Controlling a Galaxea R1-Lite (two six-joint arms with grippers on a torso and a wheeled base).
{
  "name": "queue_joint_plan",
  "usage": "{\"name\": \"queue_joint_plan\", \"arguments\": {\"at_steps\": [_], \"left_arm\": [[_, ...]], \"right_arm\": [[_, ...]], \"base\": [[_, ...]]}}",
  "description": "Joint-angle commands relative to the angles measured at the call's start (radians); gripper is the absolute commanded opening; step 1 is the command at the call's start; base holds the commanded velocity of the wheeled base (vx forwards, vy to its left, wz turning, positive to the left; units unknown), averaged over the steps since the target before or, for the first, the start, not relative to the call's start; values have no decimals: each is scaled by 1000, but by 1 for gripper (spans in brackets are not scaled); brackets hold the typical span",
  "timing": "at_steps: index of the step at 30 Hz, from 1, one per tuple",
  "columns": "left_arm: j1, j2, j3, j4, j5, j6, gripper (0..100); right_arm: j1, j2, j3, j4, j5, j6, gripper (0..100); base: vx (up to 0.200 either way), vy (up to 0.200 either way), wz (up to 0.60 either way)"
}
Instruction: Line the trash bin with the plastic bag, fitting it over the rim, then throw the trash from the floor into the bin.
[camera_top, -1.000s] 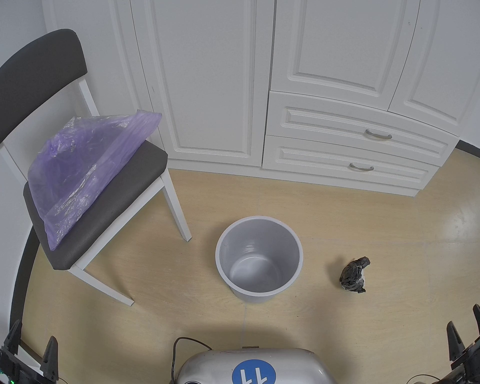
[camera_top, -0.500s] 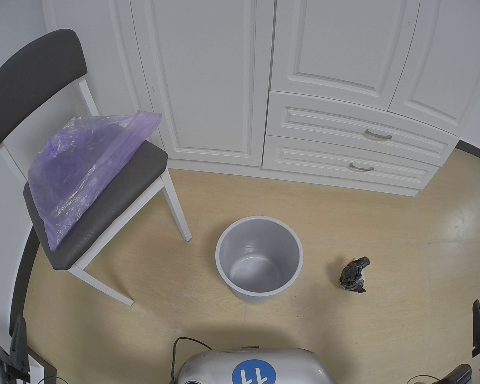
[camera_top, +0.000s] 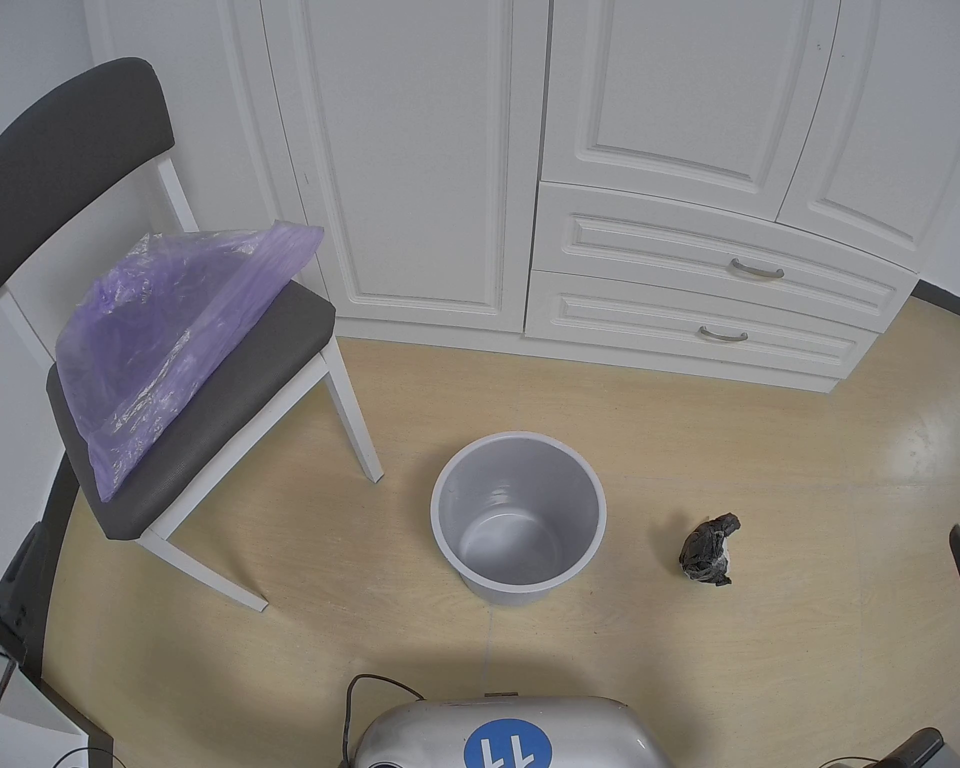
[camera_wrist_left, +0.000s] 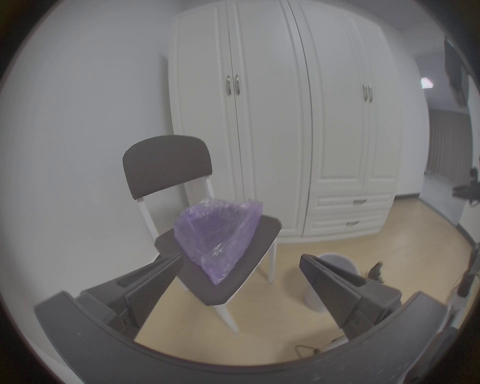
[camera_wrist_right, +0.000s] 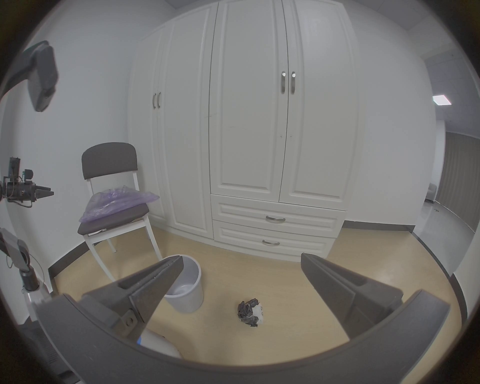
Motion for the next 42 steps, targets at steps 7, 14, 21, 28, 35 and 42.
{"name": "queue_joint_plan", "arguments": {"at_steps": [7, 14, 21, 28, 35, 42], "left_arm": [[-10, 445, -106, -11, 182, 205, 100], [-10, 617, -149, -46, 252, 271, 100], [-10, 821, -147, -194, 297, 268, 100], [48, 961, -156, -353, 297, 265, 100], [131, 1011, -178, -402, 285, 269, 100], [217, 1013, -193, -408, 255, 266, 100]], "right_arm": [[29, 478, -153, -239, -59, 120, 100], [144, 563, -170, -294, -142, 247, 100], [161, 586, -158, -299, -174, 254, 100], [176, 605, -159, -302, -177, 287, 100], [195, 602, -175, -316, -179, 327, 100], [213, 602, -169, -350, -180, 333, 100]], "base": [[0, 0, 0], [0, 0, 0], [0, 0, 0], [0, 0, 0], [0, 0, 0], [0, 0, 0]]}}
